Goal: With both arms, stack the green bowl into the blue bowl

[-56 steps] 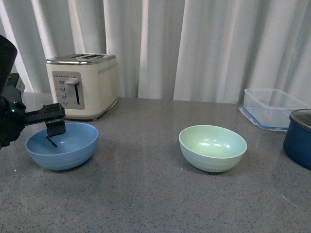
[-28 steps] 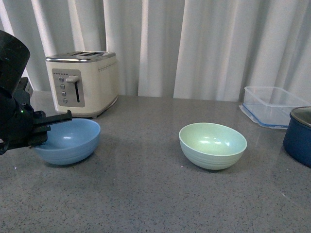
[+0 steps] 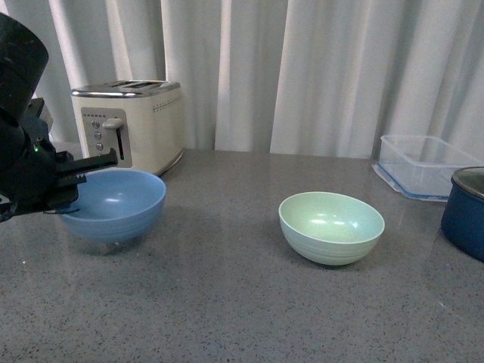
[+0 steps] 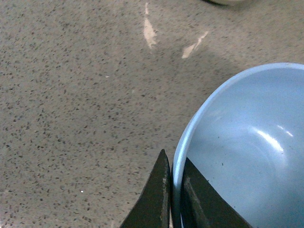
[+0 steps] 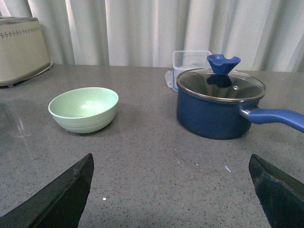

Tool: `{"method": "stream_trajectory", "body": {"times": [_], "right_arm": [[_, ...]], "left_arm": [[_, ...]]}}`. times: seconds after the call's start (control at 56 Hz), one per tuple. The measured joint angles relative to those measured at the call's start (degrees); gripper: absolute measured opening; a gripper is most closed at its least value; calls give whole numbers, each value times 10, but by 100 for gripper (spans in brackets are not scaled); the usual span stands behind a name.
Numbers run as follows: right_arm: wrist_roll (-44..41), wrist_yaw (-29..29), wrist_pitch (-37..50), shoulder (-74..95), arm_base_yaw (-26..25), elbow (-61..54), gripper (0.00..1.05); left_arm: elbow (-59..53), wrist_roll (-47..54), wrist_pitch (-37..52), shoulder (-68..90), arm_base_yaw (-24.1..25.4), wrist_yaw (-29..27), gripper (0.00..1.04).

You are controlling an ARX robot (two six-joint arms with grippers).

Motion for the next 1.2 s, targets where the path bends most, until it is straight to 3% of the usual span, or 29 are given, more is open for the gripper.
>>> {"method": "stream_trajectory", "body": {"times": [0.589, 1.196], "right_arm": [[0, 0, 0, 0, 0, 0, 95], [0, 0, 0, 0, 0, 0, 95]], "left_arm": [[90, -19, -42, 45, -86, 31, 4], [131, -21, -49, 108, -129, 19, 4]]}}
